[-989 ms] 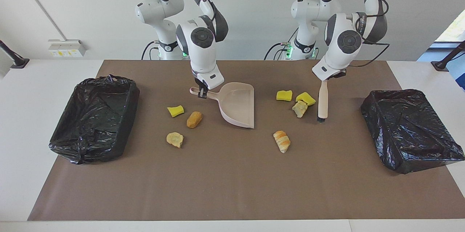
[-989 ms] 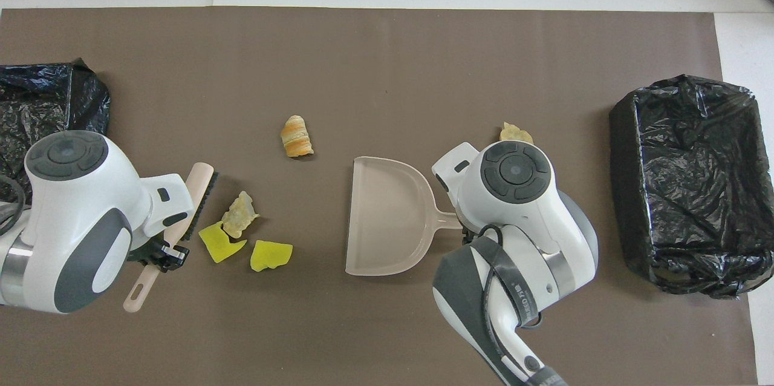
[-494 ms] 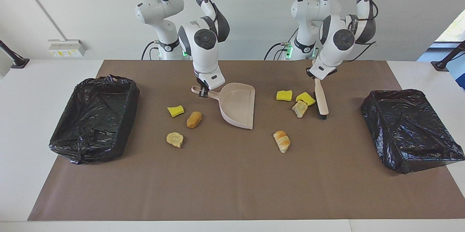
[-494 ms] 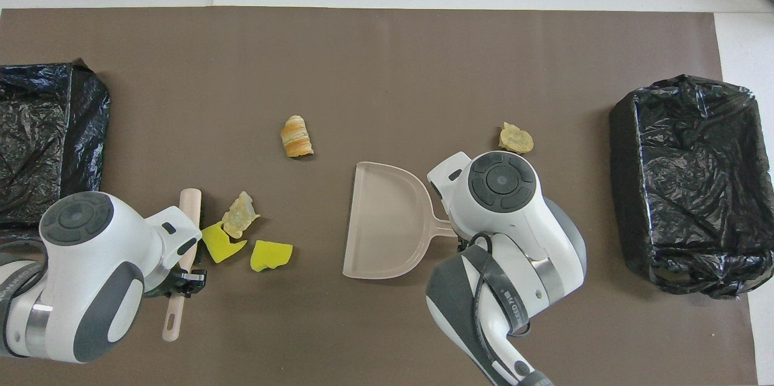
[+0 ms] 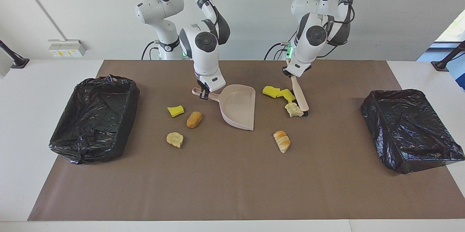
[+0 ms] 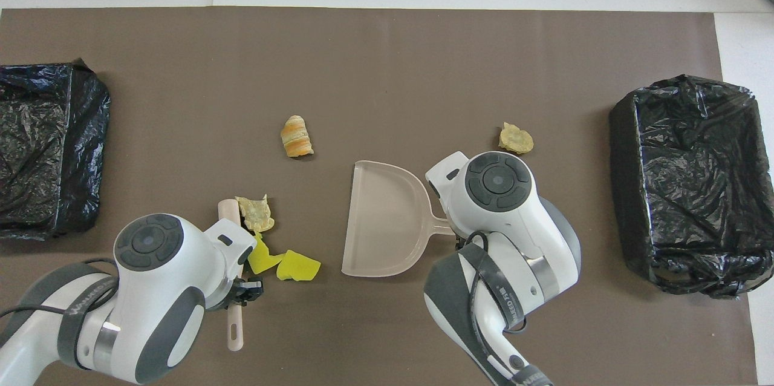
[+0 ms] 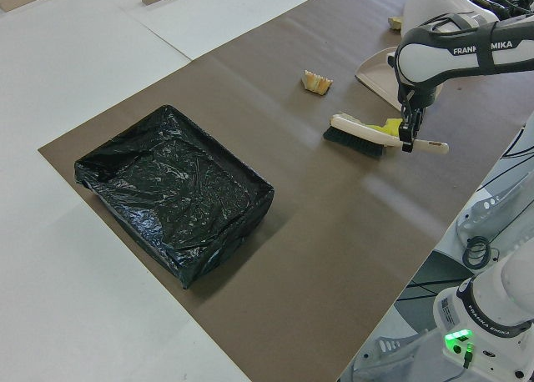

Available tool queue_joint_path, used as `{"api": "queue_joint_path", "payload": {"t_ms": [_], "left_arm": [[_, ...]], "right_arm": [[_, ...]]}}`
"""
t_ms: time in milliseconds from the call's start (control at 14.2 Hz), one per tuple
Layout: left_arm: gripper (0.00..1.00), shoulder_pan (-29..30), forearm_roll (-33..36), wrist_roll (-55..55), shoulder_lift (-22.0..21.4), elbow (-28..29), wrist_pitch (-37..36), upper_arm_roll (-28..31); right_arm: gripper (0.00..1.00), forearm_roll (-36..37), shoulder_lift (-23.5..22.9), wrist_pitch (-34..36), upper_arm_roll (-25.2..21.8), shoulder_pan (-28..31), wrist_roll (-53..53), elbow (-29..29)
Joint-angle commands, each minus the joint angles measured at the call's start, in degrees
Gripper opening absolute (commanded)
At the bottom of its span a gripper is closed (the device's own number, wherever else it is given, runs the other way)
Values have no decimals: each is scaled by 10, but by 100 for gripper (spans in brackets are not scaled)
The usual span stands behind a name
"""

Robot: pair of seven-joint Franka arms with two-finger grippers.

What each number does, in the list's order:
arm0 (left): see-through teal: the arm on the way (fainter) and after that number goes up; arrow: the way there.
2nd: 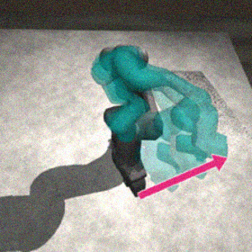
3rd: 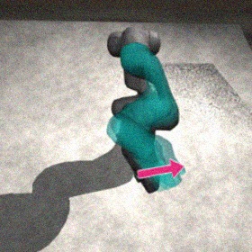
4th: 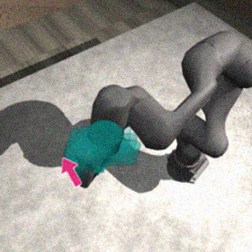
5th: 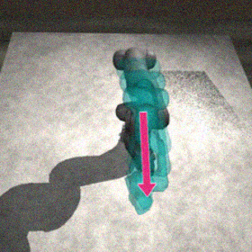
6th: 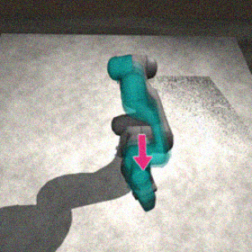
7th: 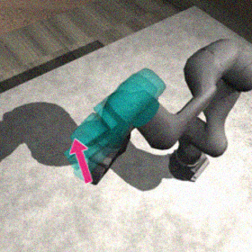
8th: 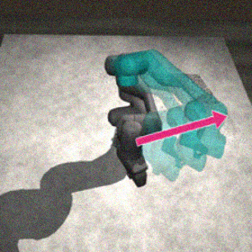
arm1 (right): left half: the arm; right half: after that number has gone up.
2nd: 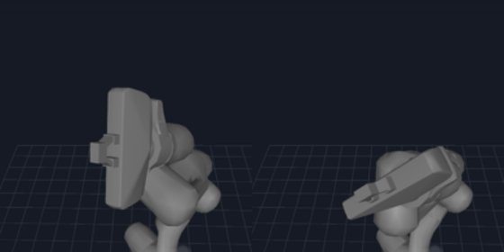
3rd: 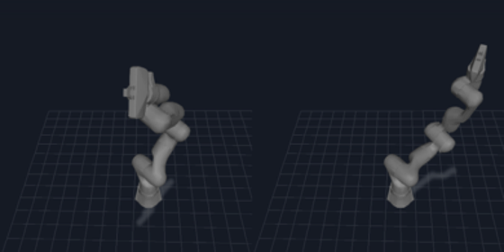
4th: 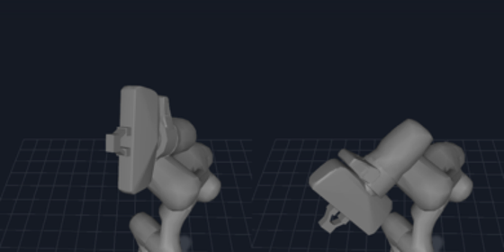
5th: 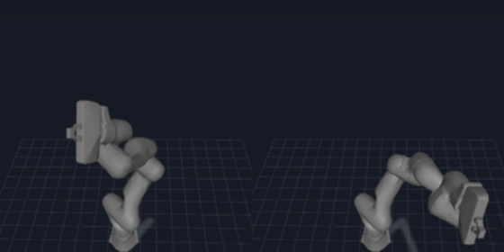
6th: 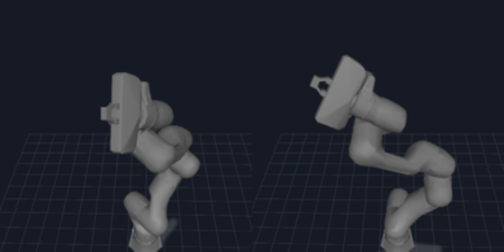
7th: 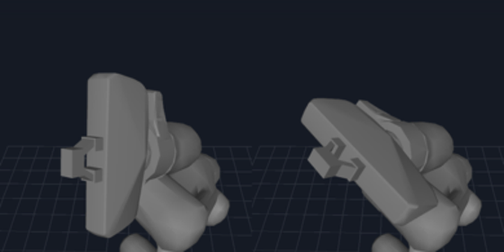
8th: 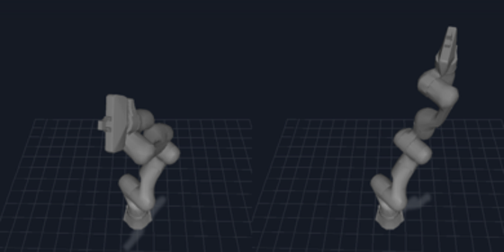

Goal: Sweep and dump trash in bin
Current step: 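Sweep the sponge pieces into the dustpan with the left gripper's brush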

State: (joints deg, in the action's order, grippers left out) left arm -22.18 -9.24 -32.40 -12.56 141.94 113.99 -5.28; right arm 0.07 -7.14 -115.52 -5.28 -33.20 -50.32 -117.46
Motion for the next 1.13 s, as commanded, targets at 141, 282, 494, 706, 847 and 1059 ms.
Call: {"api": "queue_joint_path", "payload": {"t_ms": [141,282,494,706,847,1059], "left_arm": [[0,-91,-74,-82,82,-43,113,10],[0,-102,-83,-79,124,-103,118,7],[0,-145,-83,-71,136,-135,115,7],[0,-173,-83,-60,152,-176,101,6],[0,-171,-84,-59,142,-199,51,7],[0,-153,-84,-58,118,-228,-10,13]], "right_arm": [[0,11,4,-10,2,4,12,-6],[0,11,4,-10,3,5,13,-7],[0,11,4,-10,3,5,13,-7],[0,11,4,-10,2,5,13,-7],[0,11,4,-10,3,5,11,-7],[0,12,2,-18,2,8,-16,-7]]}}
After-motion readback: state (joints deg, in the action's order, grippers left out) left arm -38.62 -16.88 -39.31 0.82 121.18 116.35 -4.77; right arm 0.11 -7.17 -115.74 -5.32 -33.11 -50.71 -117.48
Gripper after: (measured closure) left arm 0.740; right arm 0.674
